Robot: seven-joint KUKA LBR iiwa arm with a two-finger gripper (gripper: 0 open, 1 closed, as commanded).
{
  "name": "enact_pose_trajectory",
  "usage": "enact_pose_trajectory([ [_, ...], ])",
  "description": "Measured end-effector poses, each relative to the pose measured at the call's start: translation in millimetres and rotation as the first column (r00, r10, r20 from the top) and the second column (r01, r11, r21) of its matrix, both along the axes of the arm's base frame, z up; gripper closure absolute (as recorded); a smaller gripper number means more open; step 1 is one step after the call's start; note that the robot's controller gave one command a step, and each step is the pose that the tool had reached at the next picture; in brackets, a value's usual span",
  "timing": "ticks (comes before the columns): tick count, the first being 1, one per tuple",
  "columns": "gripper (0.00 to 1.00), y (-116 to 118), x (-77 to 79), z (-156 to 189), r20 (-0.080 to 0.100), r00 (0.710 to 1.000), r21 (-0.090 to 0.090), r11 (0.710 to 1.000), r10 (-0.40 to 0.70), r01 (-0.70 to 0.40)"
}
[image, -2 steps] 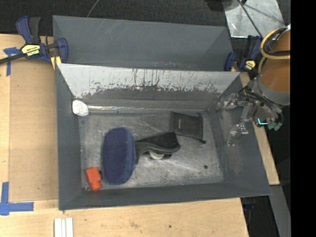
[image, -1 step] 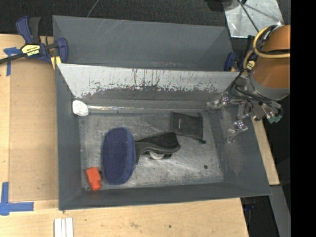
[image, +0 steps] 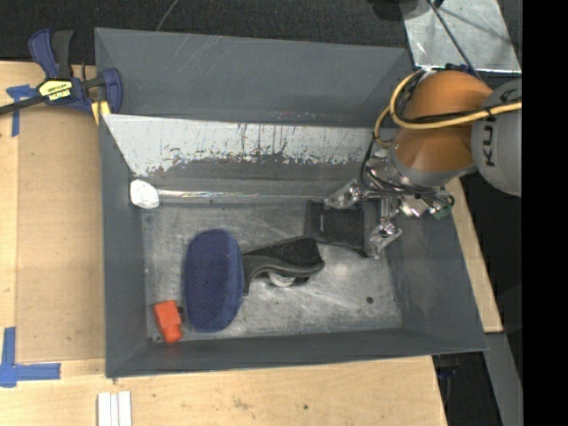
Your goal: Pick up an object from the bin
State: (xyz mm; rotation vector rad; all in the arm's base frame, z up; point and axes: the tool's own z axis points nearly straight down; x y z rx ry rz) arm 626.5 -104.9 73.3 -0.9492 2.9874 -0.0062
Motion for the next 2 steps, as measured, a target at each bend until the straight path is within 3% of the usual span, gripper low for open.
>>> enact_pose_trajectory([
  [1, 1.00, 3, 3.8, 4, 0.015, 1.000, 0.005, 1.000, -0.001, 0.001],
  [2, 1.00, 22, 1.9, 160, 0.006, 0.999, 0.000, 0.999, 0.040, -0.040],
])
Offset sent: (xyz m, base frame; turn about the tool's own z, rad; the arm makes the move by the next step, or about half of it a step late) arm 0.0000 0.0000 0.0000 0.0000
